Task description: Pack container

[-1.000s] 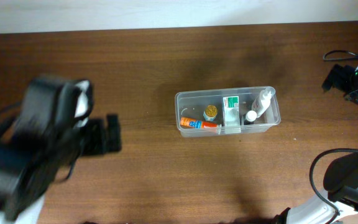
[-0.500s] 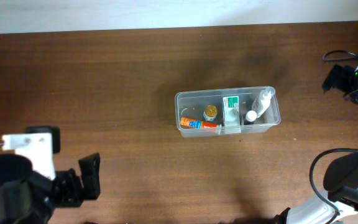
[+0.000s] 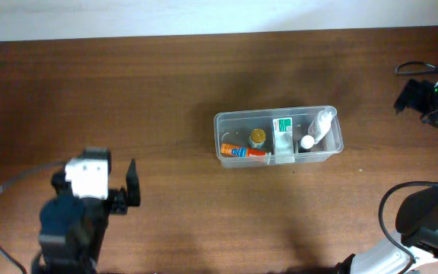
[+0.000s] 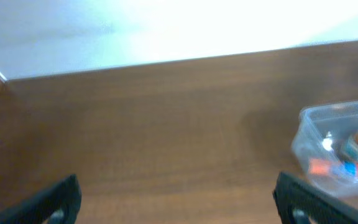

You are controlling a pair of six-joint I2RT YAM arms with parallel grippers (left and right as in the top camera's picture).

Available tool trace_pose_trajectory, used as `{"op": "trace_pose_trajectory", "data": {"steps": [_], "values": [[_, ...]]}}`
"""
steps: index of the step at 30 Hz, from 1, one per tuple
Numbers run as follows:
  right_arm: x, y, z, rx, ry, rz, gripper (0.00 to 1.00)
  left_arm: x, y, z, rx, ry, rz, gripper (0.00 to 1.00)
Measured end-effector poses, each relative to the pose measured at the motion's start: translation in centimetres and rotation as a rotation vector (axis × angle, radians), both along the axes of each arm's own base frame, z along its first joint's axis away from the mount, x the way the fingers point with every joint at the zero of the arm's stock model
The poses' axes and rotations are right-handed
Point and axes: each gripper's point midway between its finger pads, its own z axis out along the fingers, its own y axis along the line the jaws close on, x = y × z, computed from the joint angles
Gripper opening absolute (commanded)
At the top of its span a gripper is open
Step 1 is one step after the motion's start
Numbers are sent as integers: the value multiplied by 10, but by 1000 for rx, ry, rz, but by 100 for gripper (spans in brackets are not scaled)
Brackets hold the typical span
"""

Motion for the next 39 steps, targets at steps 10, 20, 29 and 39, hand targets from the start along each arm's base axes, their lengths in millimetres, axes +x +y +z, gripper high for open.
{"op": "trace_pose_trajectory", "data": {"steps": [10, 20, 29, 39], "values": [[0, 0, 0, 0, -1, 0, 98, -5, 21, -50, 24, -238, 60, 99], [0, 0, 0, 0, 0, 0, 98, -4, 16, -48, 67, -421, 23, 99], [0, 0, 0, 0, 0, 0, 98, -1, 15, -53, 71, -471, 19, 99], [0, 0, 0, 0, 0, 0, 98, 4, 15, -67, 74, -491, 16, 99]]}}
